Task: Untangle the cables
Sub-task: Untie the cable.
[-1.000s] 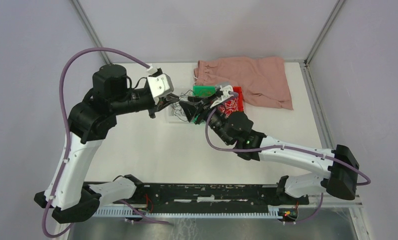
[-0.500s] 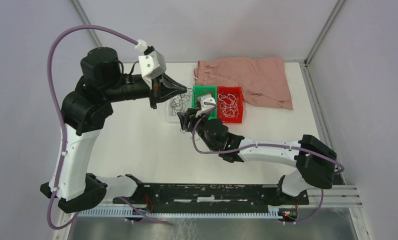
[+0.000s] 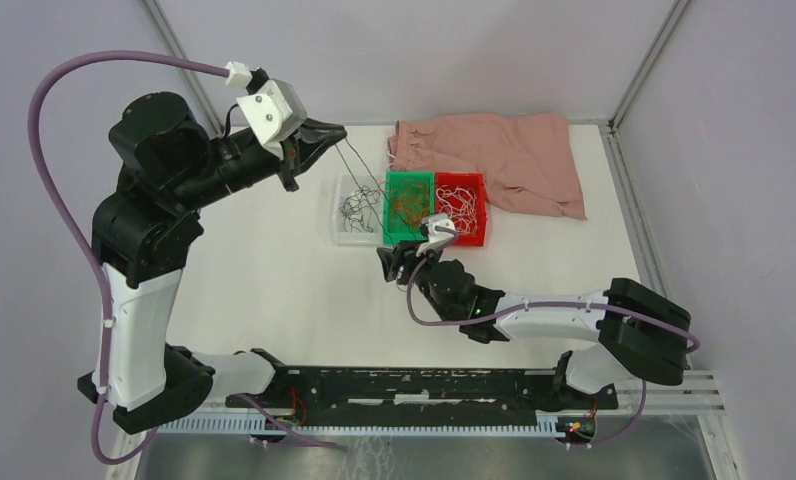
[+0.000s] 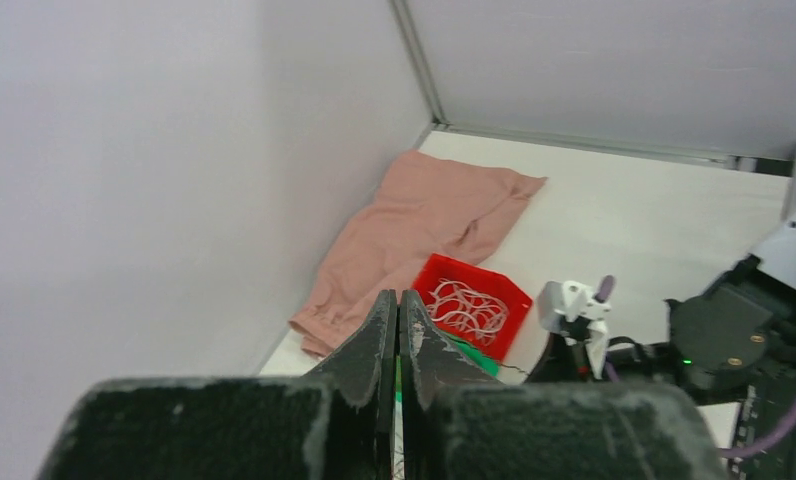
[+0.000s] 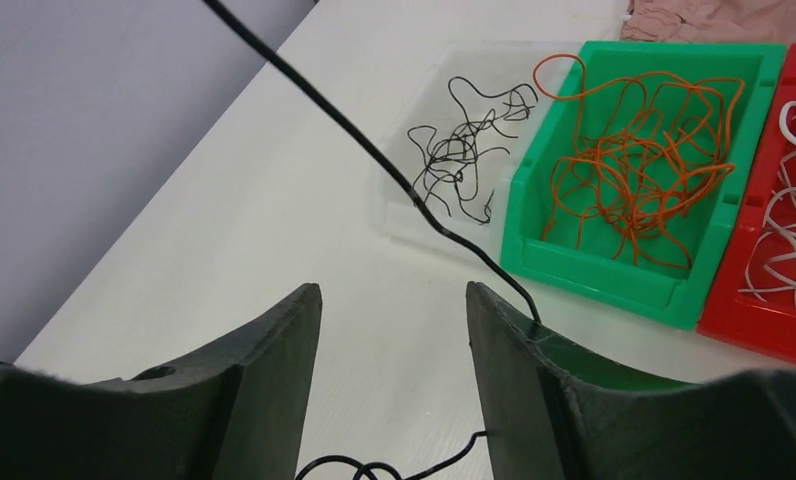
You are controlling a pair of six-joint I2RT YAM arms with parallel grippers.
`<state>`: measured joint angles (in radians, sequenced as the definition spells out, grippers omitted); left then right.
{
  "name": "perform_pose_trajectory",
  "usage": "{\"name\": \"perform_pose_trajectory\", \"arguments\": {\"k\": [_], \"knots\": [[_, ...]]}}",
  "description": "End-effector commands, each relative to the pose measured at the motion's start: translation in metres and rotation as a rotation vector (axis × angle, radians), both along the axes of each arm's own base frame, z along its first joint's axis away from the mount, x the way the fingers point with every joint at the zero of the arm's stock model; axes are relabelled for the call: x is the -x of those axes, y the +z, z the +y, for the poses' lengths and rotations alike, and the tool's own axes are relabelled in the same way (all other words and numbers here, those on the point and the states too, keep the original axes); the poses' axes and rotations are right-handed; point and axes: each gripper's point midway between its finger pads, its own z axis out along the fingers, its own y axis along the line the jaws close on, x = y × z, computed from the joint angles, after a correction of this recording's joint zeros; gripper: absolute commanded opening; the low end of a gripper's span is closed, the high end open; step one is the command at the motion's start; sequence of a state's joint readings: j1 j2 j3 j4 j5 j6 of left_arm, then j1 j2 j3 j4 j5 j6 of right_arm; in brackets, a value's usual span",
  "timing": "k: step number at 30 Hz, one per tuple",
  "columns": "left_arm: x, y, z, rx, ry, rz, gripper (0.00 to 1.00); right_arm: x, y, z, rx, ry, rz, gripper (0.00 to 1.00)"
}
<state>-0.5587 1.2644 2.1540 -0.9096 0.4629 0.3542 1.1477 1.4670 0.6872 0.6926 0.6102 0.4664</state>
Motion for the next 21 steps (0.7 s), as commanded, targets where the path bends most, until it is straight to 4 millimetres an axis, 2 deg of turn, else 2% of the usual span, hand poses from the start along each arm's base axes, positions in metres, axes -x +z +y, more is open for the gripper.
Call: {"name": "perform_pose_trajectory", "arguments": {"k": [1,2,3,6,9,10,12,15,19,21], "knots": [[-0.008,0.092,0.04,0.127,0.217,-0.387,0.03,0.006,-0.016,-0.016,0.016,-0.016,0.03,0.65],[-0.012,0.098,0.044,0.128,0.249,-0.426,0.03,0.009,-0.016,-0.017,0.009,0.002,0.015,0.68],[-0.015,0.094,0.045,0.109,0.261,-0.436,0.03,0.012,-0.007,-0.015,-0.027,0.023,-0.011,0.7],[-0.024,0.05,0.032,-0.002,0.209,-0.347,0.03,0.022,0.049,-0.001,-0.138,0.118,-0.081,0.76],[-0.021,0.004,0.018,-0.036,0.126,-0.234,0.03,0.039,0.115,0.022,-0.229,0.27,-0.154,0.77],[-0.016,-0.009,0.012,-0.04,0.084,-0.211,0.03,0.044,0.131,0.027,-0.248,0.305,-0.172,0.77],[-0.014,-0.019,0.01,-0.022,0.074,-0.187,0.03,0.049,0.144,0.032,-0.26,0.342,-0.171,0.75],[-0.017,-0.012,0.015,-0.025,0.105,-0.207,0.03,0.055,0.137,0.029,-0.283,0.361,-0.142,0.75],[-0.015,0.022,0.025,-0.025,0.142,-0.296,0.03,0.056,0.08,0.015,-0.226,0.324,-0.037,0.76],[-0.009,0.053,0.033,0.006,0.171,-0.373,0.03,0.058,0.043,0.006,-0.183,0.303,0.025,0.76]]}}
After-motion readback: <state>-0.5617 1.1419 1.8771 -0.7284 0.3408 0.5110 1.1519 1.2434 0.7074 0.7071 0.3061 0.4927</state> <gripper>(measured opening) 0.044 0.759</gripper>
